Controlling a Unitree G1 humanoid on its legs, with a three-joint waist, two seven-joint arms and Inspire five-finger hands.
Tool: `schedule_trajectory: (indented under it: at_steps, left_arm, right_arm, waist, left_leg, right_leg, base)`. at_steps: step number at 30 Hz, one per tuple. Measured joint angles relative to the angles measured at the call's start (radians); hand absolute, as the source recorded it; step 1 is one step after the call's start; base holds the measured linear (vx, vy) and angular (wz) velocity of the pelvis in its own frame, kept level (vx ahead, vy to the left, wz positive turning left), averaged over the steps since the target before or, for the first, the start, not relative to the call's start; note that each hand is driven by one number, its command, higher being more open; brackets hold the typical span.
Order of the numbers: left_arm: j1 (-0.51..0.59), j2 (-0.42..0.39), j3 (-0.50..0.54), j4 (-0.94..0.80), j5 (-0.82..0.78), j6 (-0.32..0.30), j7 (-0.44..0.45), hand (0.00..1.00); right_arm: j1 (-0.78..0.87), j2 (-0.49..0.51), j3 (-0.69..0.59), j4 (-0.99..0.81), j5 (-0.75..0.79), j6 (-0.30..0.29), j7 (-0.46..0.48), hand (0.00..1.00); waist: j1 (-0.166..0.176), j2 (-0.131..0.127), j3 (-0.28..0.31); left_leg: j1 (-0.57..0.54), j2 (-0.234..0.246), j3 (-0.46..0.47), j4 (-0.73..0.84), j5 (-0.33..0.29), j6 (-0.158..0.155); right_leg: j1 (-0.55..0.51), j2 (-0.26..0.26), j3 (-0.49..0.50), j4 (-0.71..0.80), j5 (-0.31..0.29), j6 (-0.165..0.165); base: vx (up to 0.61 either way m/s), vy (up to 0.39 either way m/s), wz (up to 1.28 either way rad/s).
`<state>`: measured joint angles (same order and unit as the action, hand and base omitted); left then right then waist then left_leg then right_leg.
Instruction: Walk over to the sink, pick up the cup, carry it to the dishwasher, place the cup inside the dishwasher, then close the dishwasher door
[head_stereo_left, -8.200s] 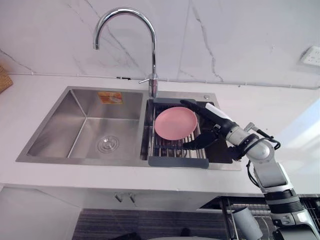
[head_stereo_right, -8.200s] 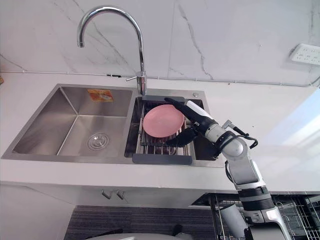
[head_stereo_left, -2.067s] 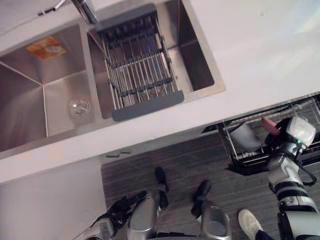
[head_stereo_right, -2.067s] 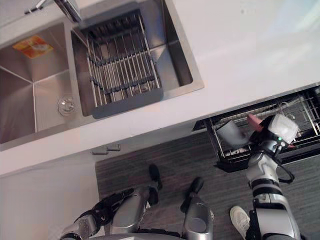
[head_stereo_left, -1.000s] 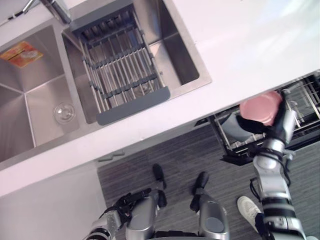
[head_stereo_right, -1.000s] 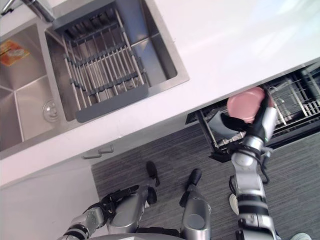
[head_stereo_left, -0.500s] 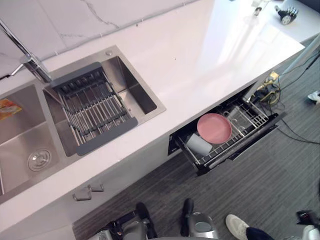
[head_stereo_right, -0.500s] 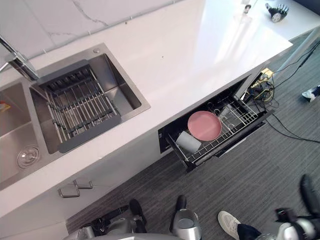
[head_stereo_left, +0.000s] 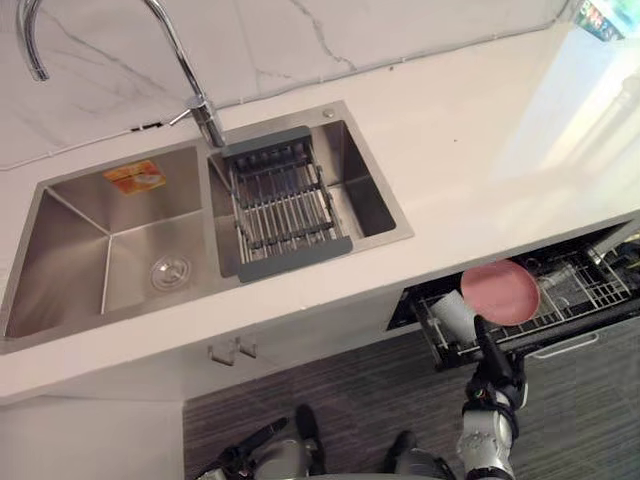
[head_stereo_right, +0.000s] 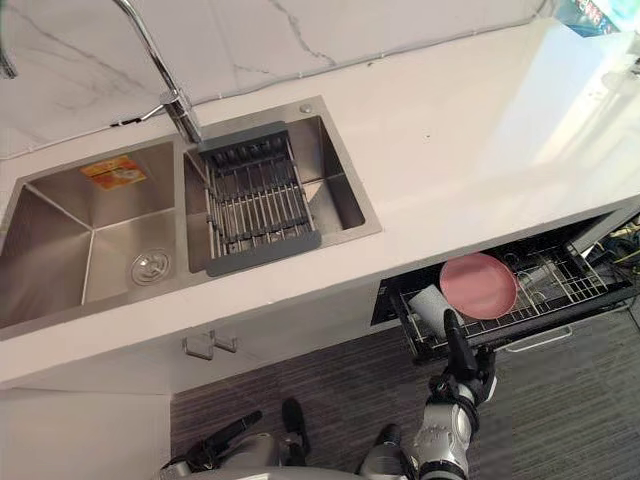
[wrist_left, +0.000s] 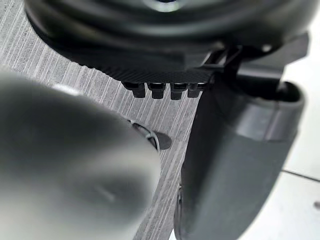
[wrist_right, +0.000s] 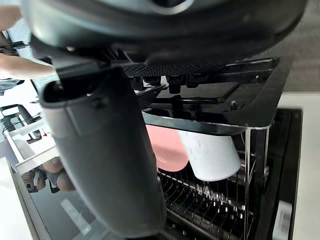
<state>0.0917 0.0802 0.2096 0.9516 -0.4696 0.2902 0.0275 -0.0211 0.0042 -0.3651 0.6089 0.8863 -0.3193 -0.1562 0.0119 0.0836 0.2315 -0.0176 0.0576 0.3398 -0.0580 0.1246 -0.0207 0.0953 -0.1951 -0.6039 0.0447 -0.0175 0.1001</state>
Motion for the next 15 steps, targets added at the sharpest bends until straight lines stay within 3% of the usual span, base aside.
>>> schedule_trajectory:
  at_steps: [9, 13, 15]
  left_arm:
    - [0.033, -0.012, 0.052, 0.007, 0.043, -0.016, -0.052, 1.0]
    - [0.032, -0.015, 0.078, 0.007, 0.078, -0.02, -0.07, 1.0]
    - [0.032, -0.017, 0.078, 0.009, 0.078, -0.028, -0.078, 1.0]
  right_arm:
    - [-0.171, -0.113, 0.007, 0.085, 0.039, 0.083, 0.008, 1.0]
    - [-0.176, -0.137, 0.09, 0.073, 0.061, 0.095, 0.149, 1.0]
    - [-0.184, -0.137, 0.115, 0.061, 0.069, 0.102, 0.167, 1.0]
  waist:
    - [0.062, 0.009, 0.004]
    - [0.06, 0.023, 0.011]
    - [0.06, 0.037, 0.018]
  left_leg:
    - [-0.028, -0.002, -0.087, 0.037, 0.005, -0.012]
    - [-0.037, 0.012, -0.09, 0.045, 0.004, -0.013]
    - [-0.041, 0.025, -0.092, 0.043, 0.002, -0.011]
  right_leg:
    - [0.027, -0.004, -0.078, 0.021, -0.011, 0.0]
    - [0.024, 0.019, -0.071, 0.019, -0.017, -0.006]
    - [0.022, 0.036, -0.057, 0.013, -0.018, -0.008]
  base:
    - [-0.05, 0.031, 0.27]
    - [-0.07, 0.019, -0.01]
    - [-0.1, 0.004, 0.02]
